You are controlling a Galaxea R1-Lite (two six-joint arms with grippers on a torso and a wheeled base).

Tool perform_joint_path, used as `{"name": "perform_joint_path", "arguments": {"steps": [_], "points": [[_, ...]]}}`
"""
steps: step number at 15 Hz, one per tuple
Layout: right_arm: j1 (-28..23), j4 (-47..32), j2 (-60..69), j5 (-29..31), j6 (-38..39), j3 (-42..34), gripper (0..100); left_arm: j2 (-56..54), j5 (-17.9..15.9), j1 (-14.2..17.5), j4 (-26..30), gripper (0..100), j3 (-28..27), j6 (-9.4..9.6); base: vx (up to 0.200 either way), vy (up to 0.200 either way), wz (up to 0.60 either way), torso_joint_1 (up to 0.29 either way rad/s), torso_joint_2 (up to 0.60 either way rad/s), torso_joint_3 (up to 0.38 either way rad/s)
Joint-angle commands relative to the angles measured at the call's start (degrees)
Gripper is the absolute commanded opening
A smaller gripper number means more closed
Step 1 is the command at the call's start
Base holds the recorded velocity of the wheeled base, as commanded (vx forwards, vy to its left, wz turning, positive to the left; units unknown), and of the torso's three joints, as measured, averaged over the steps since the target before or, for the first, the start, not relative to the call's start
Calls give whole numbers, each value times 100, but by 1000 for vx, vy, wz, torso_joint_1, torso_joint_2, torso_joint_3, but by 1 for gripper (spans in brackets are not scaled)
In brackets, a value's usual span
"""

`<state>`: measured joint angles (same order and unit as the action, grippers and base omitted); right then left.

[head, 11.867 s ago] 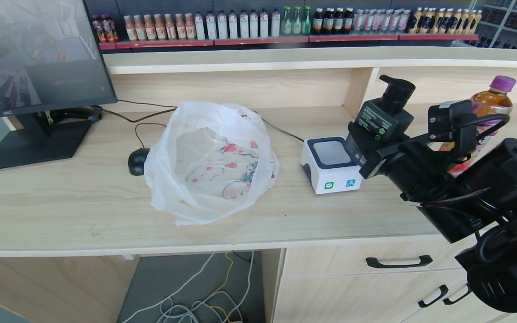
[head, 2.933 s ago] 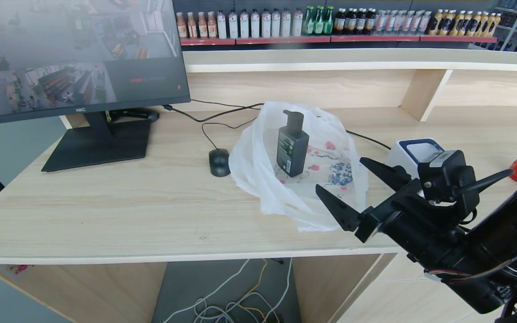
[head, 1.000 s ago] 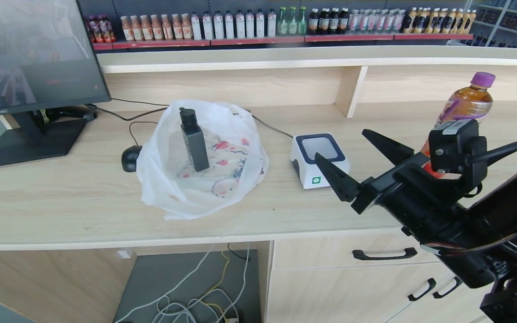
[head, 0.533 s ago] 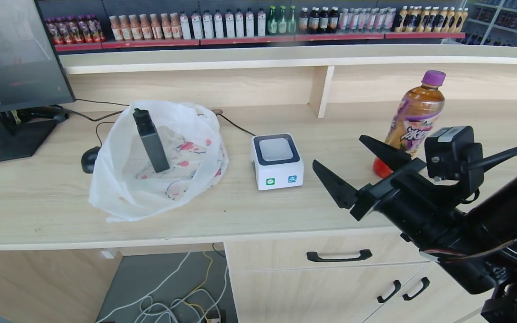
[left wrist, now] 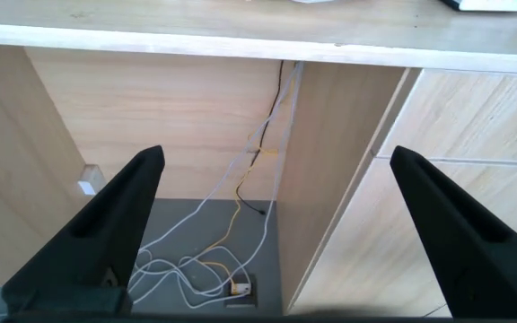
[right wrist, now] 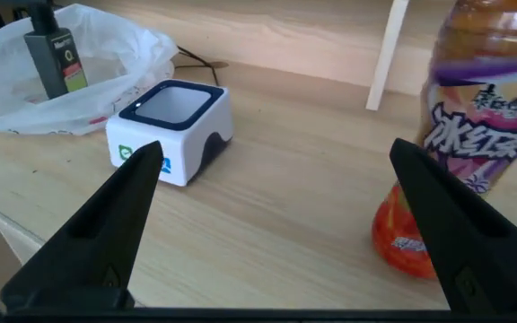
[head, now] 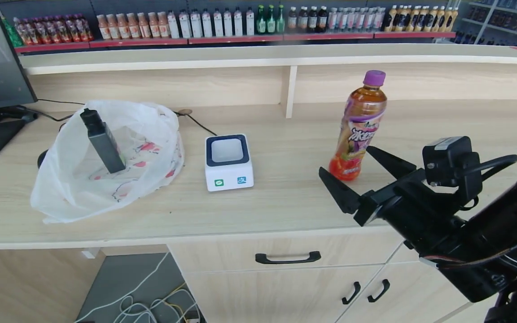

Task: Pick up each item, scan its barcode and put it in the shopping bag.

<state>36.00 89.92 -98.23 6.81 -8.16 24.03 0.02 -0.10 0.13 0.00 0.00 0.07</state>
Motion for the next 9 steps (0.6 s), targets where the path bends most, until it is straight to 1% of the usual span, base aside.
{"name": "perform_joint_path", "arguments": {"steps": [1, 2, 3, 6, 9], "points": [[-23, 8, -108, 303, 112, 93, 100, -2, 1, 4, 0, 100, 0, 10, 0, 0, 0, 0, 0, 0], [-23, 8, -179, 549, 130, 287, 100, -2, 1, 4, 0, 100, 0, 10, 0, 0, 0, 0, 0, 0], [-40, 8, -223, 628, 121, 322, 100, -2, 1, 4, 0, 100, 0, 10, 0, 0, 0, 0, 0, 0], [-111, 8, -478, 672, 95, 375, 100, -2, 1, 4, 0, 100, 0, 10, 0, 0, 0, 0, 0, 0], [-119, 8, -776, 848, 112, 700, 100, -2, 1, 4, 0, 100, 0, 10, 0, 0, 0, 0, 0, 0]]}}
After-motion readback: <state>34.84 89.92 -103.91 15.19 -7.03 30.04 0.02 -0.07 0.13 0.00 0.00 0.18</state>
